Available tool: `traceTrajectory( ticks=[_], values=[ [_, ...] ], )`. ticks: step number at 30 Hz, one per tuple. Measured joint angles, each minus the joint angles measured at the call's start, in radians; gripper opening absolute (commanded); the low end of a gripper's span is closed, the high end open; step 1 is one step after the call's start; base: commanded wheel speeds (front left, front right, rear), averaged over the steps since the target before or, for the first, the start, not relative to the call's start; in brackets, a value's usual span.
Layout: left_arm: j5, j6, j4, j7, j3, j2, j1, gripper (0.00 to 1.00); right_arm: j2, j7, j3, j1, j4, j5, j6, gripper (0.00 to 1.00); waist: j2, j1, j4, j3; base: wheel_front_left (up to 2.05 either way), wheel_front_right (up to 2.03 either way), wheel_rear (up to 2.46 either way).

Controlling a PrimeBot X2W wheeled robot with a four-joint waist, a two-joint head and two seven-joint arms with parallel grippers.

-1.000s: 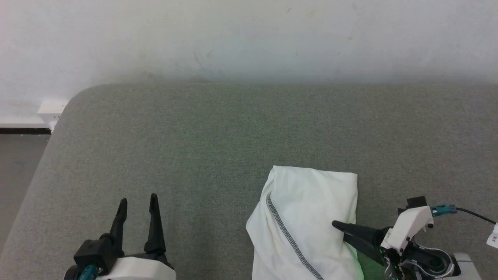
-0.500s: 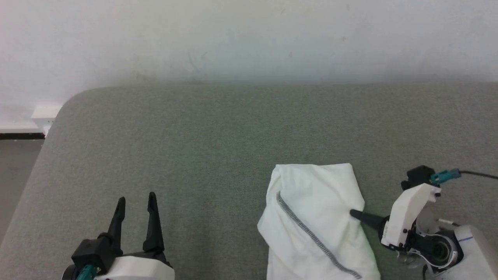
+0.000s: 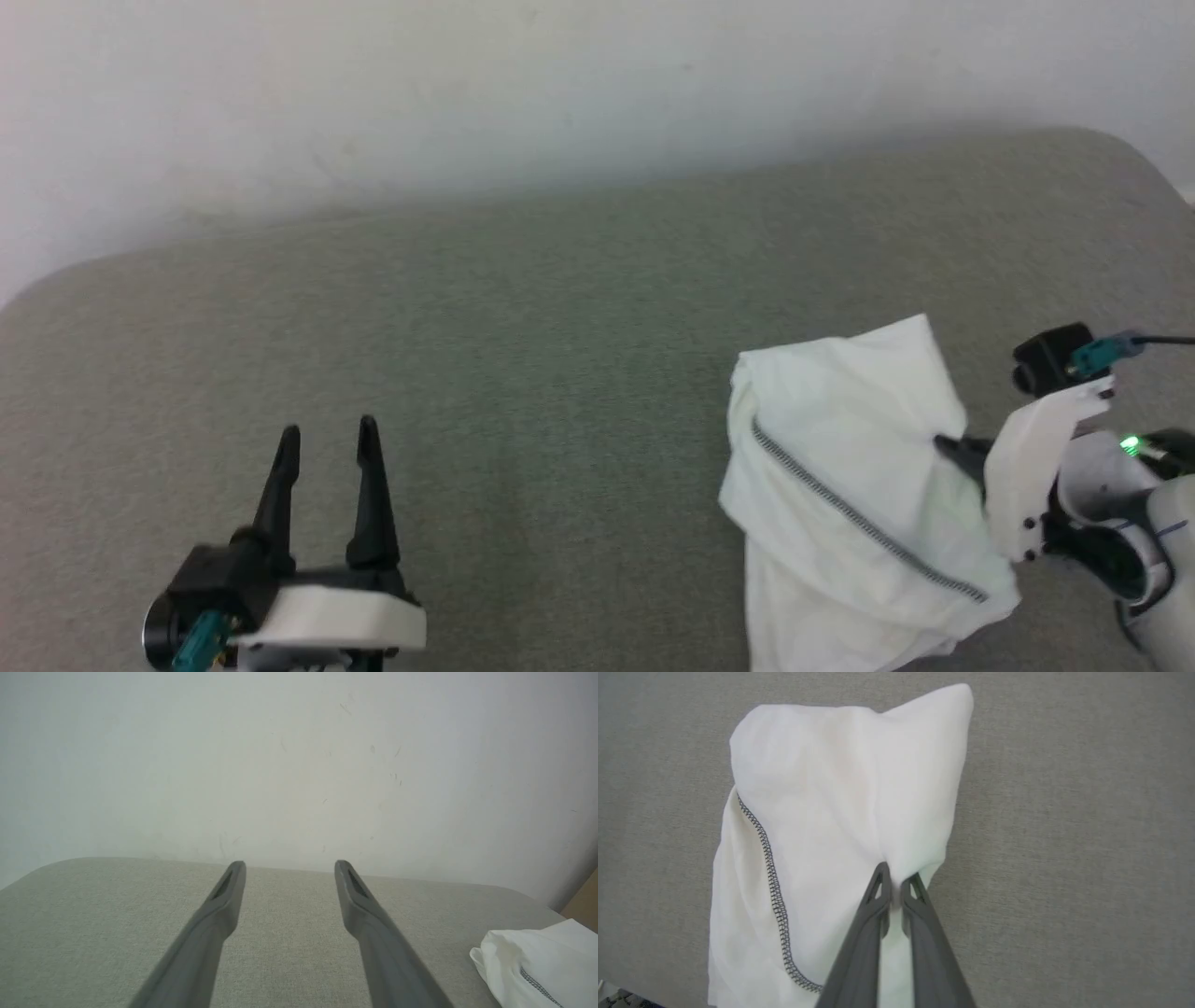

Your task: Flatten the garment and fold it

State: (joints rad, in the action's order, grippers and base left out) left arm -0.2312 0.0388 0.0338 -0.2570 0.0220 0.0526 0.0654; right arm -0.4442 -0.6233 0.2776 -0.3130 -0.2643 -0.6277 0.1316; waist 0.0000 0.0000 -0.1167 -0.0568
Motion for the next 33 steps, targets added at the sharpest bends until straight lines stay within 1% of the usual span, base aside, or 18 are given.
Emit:
traceTrajectory(
  ticks=[4, 8, 11, 16, 21, 24, 25, 26, 27, 30, 33],
  values=[
    [0.018, 0.000, 0.029, 0.000, 0.015, -0.001, -0.047, 1.00, -0.053, 0.002, 0.010, -0.044, -0.002, 0.032, 0.000, 0.00, 0.0000, 0.0000, -0.061, -0.038, 0.00, 0.00, 0.00],
    [0.048, -0.003, 0.045, 0.000, 0.036, 0.000, -0.102, 1.00, -0.099, 0.040, 0.007, -0.089, -0.052, 0.060, 0.000, 0.00, 0.0000, 0.0001, -0.109, -0.100, 0.00, 0.00, 0.00],
    [0.065, -0.007, 0.053, 0.000, 0.050, 0.007, -0.154, 1.00, -0.134, 0.107, 0.009, -0.135, -0.114, 0.081, 0.000, 0.00, 0.0000, 0.0001, -0.139, -0.157, 0.00, 0.00, 0.00],
    [0.095, -0.021, 0.069, 0.012, 0.067, 0.037, -0.243, 1.00, -0.164, 0.239, 0.003, -0.217, -0.243, 0.101, 0.000, 0.00, 0.0000, 0.0002, -0.178, -0.261, 0.00, 0.00, 0.00],
    [0.112, -0.030, 0.080, 0.026, 0.079, 0.057, -0.307, 1.00, -0.179, 0.383, -0.031, -0.304, -0.377, 0.138, 0.000, 0.00, 0.0000, 0.0003, -0.201, -0.361, 0.00, 0.00, 0.00],
    [0.112, -0.029, 0.077, 0.028, 0.080, 0.060, -0.314, 1.00, -0.168, 0.437, -0.047, -0.339, -0.459, 0.144, 0.000, 0.00, 0.0000, 0.0003, -0.209, -0.409, 0.00, 0.00, 0.00],
    [0.111, -0.029, 0.073, 0.027, 0.080, 0.060, -0.314, 1.00, -0.161, 0.453, -0.048, -0.345, -0.487, 0.148, 0.000, 0.20, 0.0000, 0.0003, -0.210, -0.422, 0.00, 0.00, 0.00],
    [0.111, -0.029, 0.068, 0.027, 0.081, 0.059, -0.314, 1.00, -0.155, 0.464, -0.047, -0.350, -0.515, 0.158, 0.000, 0.78, 0.0000, 0.0003, -0.211, -0.432, 0.00, 0.00, 0.00],
    [0.109, -0.029, 0.061, 0.026, 0.081, 0.058, -0.314, 1.00, -0.151, 0.479, -0.045, -0.353, -0.540, 0.171, 0.000, 1.00, 0.0000, 0.0003, -0.211, -0.440, 0.00, 0.00, 0.00],
    [0.102, -0.025, 0.038, 0.018, 0.080, 0.051, -0.311, 1.00, -0.144, 0.565, -0.060, -0.360, -0.605, 0.228, 0.000, 1.00, 0.0000, 0.0002, -0.206, -0.442, 0.00, 0.00, 0.00],
    [0.088, -0.019, 0.019, 0.010, 0.080, 0.043, -0.299, 1.00, -0.148, 0.686, -0.089, -0.358, -0.653, 0.308, 0.000, 1.00, 0.0000, 0.0000, -0.203, -0.424, 0.00, 0.00, 0.00]
  ],
)
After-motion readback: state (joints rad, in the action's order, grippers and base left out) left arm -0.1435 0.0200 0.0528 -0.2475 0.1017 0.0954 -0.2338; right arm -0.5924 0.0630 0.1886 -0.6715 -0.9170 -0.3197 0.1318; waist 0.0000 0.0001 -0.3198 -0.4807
